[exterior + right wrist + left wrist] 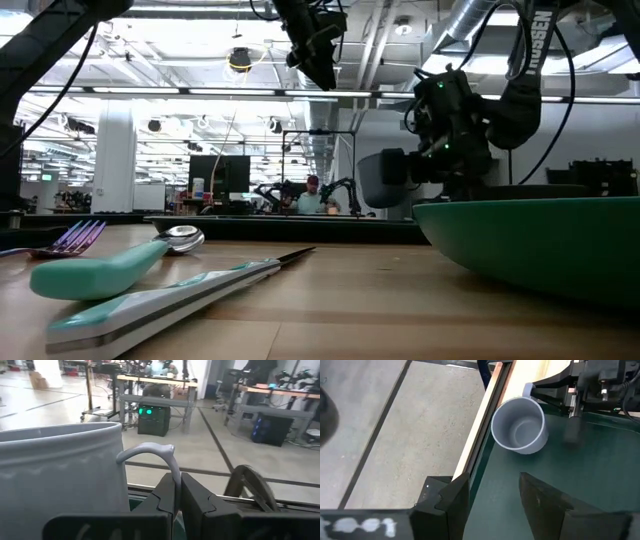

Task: Set up tray
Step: Put the light blue mug on the top left of the dark green tray

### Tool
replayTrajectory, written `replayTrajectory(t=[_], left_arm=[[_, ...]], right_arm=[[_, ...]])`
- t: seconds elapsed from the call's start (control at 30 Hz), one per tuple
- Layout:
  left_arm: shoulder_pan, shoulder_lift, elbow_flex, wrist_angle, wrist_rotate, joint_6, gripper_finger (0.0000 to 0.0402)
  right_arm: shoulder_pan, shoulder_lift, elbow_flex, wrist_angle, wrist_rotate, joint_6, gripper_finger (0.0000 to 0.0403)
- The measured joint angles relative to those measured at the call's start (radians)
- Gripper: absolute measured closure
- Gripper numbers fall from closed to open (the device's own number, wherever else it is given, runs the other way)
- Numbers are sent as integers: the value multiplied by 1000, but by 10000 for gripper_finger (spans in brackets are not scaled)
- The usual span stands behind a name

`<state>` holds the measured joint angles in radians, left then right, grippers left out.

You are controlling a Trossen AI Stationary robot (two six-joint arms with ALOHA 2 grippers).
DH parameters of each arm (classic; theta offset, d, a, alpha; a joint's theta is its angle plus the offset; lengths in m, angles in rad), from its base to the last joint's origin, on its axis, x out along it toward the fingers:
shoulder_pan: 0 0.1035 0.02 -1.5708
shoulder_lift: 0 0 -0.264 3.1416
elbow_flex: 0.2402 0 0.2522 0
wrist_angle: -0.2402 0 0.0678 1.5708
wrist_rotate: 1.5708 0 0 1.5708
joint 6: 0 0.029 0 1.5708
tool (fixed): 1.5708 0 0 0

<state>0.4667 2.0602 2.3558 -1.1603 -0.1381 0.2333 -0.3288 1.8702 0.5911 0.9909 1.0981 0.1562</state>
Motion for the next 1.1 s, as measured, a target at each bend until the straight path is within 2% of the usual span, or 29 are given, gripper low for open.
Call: replayTrajectory(t=[0.17,0.3,0.4,0.57,0.73,1.1], left_arm=[[6,0,-31,0,1,19,241],[16,1,-102,7,22,74,241],[21,2,-176,34,76,161,241],[11,2,-279,99,81,395,241],[2,2,-315,149,81,552,241],[-8,3,-315,180,188,587,241]], right_arm=[[2,0,0,34,-12,-28,397],[2,0,0,114,-74,-103,398],[12,0,0,170,-100,-159,398],[26,0,1,185,-134,-183,397],[36,0,1,185,-158,-183,397],[35,0,1,195,-182,-184,396]])
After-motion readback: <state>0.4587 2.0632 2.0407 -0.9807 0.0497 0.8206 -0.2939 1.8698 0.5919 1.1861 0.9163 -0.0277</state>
